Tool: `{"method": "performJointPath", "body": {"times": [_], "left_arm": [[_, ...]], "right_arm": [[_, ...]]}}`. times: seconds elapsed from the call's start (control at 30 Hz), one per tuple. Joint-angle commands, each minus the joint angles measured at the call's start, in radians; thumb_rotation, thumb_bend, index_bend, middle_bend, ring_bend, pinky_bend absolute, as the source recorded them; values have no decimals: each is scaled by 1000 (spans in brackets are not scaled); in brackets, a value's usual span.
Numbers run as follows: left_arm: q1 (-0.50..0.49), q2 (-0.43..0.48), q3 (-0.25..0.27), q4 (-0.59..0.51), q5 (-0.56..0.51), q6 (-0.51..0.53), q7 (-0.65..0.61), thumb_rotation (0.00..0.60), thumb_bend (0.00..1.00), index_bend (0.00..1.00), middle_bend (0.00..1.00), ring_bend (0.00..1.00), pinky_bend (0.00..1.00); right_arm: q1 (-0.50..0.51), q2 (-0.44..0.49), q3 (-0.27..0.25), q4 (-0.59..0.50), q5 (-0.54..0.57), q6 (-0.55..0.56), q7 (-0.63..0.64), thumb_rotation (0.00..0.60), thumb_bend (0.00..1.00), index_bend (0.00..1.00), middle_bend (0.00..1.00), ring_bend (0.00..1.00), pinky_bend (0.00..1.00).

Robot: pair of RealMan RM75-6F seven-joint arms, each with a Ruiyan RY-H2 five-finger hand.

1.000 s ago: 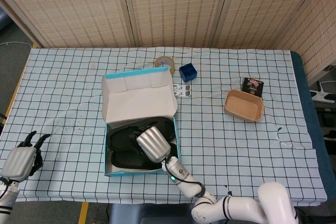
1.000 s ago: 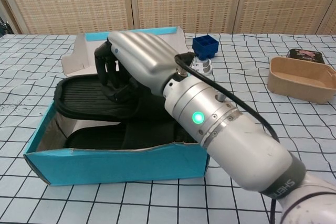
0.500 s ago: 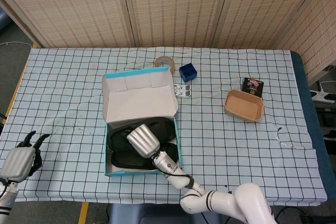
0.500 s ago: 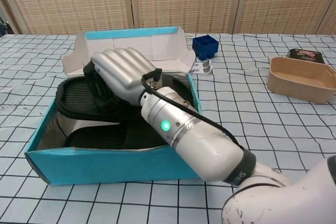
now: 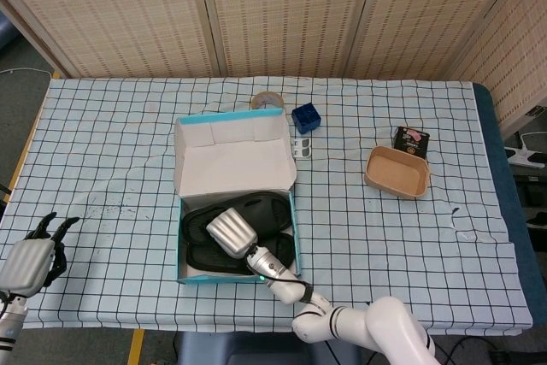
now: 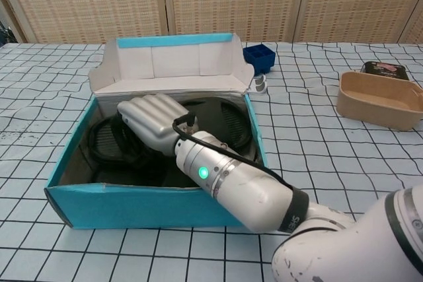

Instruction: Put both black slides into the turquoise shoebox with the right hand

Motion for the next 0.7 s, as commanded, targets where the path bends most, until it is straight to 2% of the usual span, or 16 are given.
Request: {"method": "performJointPath", "body": {"times": [0.03,0.4,0.57,0.7], "left_arm": [[-1,0,0,0,-1,-2,1,600,388,140,61,42,313],[-2,-1,0,3,-1,-5,0,600,387,140,60,42,313],[-4,-2,1,4,-1,-9,2,600,388,140,61,42,313],[-4,-3,1,5,-1,-9,2,600,388,140,61,42,313]], "right_arm": [[-3,0,-20,19,20,-14,9,600,547,762,632,532,676],[-7,0,-44,67,58,-31,27,600,547,762,632,532,676],[-5,0,-35,67,27,42,66,600,546,756,632,516,667],[-22,12,-25,33,-23,138,75,600,546,690,613,427,587]]}}
